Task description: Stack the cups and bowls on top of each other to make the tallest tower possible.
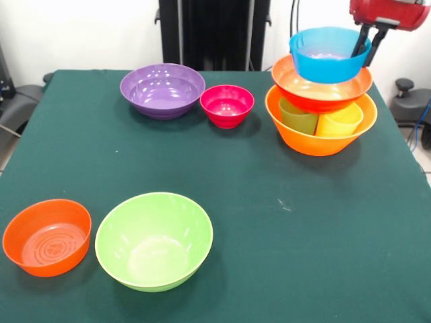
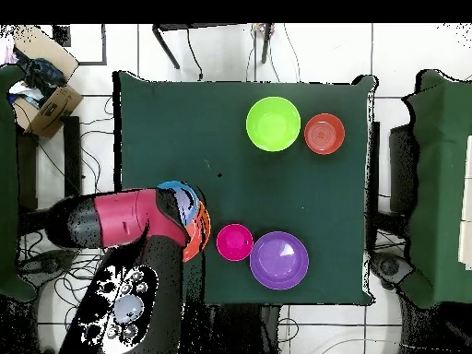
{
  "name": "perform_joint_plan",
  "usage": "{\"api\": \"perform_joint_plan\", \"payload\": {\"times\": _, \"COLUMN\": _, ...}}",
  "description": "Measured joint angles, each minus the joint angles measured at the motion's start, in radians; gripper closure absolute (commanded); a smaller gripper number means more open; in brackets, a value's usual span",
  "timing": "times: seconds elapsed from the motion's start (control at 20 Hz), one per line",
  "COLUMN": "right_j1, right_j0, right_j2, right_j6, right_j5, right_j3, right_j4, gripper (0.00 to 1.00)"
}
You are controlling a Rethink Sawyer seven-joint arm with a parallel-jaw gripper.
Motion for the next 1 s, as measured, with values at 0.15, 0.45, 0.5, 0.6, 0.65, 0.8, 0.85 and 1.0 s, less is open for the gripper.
{"api": "perform_joint_plan", "payload": {"times": 0.15, "right_j1": 0.012, "right_j0": 0.017, "right_j2": -0.009, "right_j6": 0.000, "right_j5": -0.013, "right_j3": 0.010, "right_j4": 0.000, "gripper": 1.00}}
{"api": "perform_joint_plan", "payload": {"times": 0.45, "right_j1": 0.032, "right_j0": 0.036, "right_j2": -0.021, "right_j6": 0.002, "right_j5": -0.032, "right_j3": 0.027, "right_j4": 0.000, "gripper": 1.00}}
{"api": "perform_joint_plan", "payload": {"times": 0.5, "right_j1": 0.044, "right_j0": 0.038, "right_j2": -0.024, "right_j6": 0.007, "right_j5": -0.039, "right_j3": 0.029, "right_j4": 0.000, "gripper": 1.00}}
{"api": "perform_joint_plan", "payload": {"times": 0.6, "right_j1": 0.052, "right_j0": 0.038, "right_j2": -0.025, "right_j6": 0.009, "right_j5": -0.045, "right_j3": 0.031, "right_j4": 0.001, "gripper": 1.00}}
{"api": "perform_joint_plan", "payload": {"times": 0.65, "right_j1": 0.058, "right_j0": 0.038, "right_j2": -0.027, "right_j6": 0.012, "right_j5": -0.049, "right_j3": 0.032, "right_j4": 0.001, "gripper": 1.00}}
{"api": "perform_joint_plan", "payload": {"times": 0.8, "right_j1": 0.069, "right_j0": 0.038, "right_j2": -0.028, "right_j6": 0.016, "right_j5": -0.058, "right_j3": 0.036, "right_j4": 0.001, "gripper": 1.00}}
{"api": "perform_joint_plan", "payload": {"times": 0.85, "right_j1": 0.075, "right_j0": 0.038, "right_j2": -0.028, "right_j6": 0.016, "right_j5": -0.063, "right_j3": 0.041, "right_j4": 0.001, "gripper": 1.00}}
{"api": "perform_joint_plan", "payload": {"times": 1.0, "right_j1": 0.089, "right_j0": 0.039, "right_j2": -0.029, "right_j6": 0.018, "right_j5": -0.073, "right_j3": 0.050, "right_j4": 0.001, "gripper": 1.00}}
